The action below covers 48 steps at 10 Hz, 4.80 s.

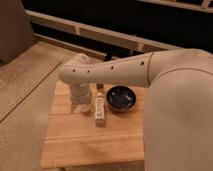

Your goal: Place the ceramic cup over the eraser

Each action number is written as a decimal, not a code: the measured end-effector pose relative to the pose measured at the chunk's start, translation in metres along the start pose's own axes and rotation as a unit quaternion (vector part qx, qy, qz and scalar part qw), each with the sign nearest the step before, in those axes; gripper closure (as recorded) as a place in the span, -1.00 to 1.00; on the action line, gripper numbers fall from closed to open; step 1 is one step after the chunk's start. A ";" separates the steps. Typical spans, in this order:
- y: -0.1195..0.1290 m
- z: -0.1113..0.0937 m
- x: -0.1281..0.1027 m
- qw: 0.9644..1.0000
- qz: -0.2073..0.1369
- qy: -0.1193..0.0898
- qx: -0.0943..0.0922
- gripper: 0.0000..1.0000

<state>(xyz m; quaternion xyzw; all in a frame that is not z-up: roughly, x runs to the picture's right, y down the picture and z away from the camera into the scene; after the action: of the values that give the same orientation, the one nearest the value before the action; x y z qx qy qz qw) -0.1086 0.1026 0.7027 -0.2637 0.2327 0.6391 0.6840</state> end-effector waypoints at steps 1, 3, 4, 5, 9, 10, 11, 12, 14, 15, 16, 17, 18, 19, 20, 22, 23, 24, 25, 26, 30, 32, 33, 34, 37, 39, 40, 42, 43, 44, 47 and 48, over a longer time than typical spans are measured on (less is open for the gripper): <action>0.000 0.000 0.000 1.000 0.000 0.000 0.000 -0.30; 0.000 0.000 0.000 1.000 0.000 0.000 0.000 -0.30; 0.000 0.000 0.000 1.000 0.000 0.000 0.000 -0.30; 0.000 0.000 0.000 1.000 0.000 0.000 0.000 -0.30; 0.000 0.000 0.000 1.000 0.000 0.000 0.000 -0.30; 0.000 0.000 0.000 1.000 0.000 0.000 0.000 -0.30; 0.000 0.000 0.000 1.000 0.000 0.000 0.000 -0.30; 0.000 0.000 0.000 1.000 0.000 0.000 0.000 -0.30; 0.000 0.000 0.000 1.000 0.000 0.000 0.000 -0.30; 0.000 0.000 0.000 1.000 -0.001 -0.001 0.001 -0.30; -0.001 -0.001 -0.002 1.000 -0.004 -0.005 0.005 -0.30; 0.000 -0.004 -0.011 1.000 -0.014 -0.018 0.014 -0.30; 0.007 -0.010 -0.022 0.999 -0.029 -0.034 0.016 -0.30; 0.015 -0.017 -0.032 0.998 -0.046 -0.052 0.014 -0.30; 0.016 -0.021 -0.040 0.997 -0.054 -0.063 0.012 -0.30; 0.008 -0.028 -0.059 0.994 -0.068 -0.086 0.003 -0.30; 0.003 -0.027 -0.063 0.994 -0.068 -0.086 0.002 -0.30; -0.011 -0.022 -0.070 0.994 -0.068 -0.080 0.005 -0.30; -0.016 -0.019 -0.072 0.995 -0.068 -0.073 0.008 -0.30; -0.027 -0.014 -0.079 0.995 -0.072 -0.063 0.017 -0.30; -0.026 0.004 -0.110 0.994 -0.091 -0.029 0.045 -0.30; -0.029 0.004 -0.111 0.995 -0.089 -0.028 0.047 -0.30; -0.029 0.004 -0.111 0.994 -0.089 -0.029 0.047 -0.30; -0.026 0.003 -0.114 0.994 -0.094 -0.033 0.050 -0.30; -0.011 0.005 -0.125 0.991 -0.118 -0.042 0.048 -0.30; 0.001 0.019 -0.131 0.990 -0.131 -0.032 0.036 -0.30; 0.001 0.024 -0.134 0.991 -0.129 -0.028 0.034 -0.30; -0.007 0.037 -0.144 0.992 -0.118 -0.012 0.041 -0.30; -0.011 0.038 -0.150 0.992 -0.116 -0.009 0.045 -0.30; -0.012 0.039 -0.157 0.992 -0.116 -0.006 0.049 -0.30; 0.007 0.042 -0.169 0.991 -0.130 -0.003 0.044 -0.30; 0.012 0.046 -0.170 0.990 -0.132 -0.001 0.041 -0.30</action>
<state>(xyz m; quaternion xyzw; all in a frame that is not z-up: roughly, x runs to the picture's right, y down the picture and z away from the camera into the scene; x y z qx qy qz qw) -0.1343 0.0058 0.8475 -0.2639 0.2210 0.5330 0.7729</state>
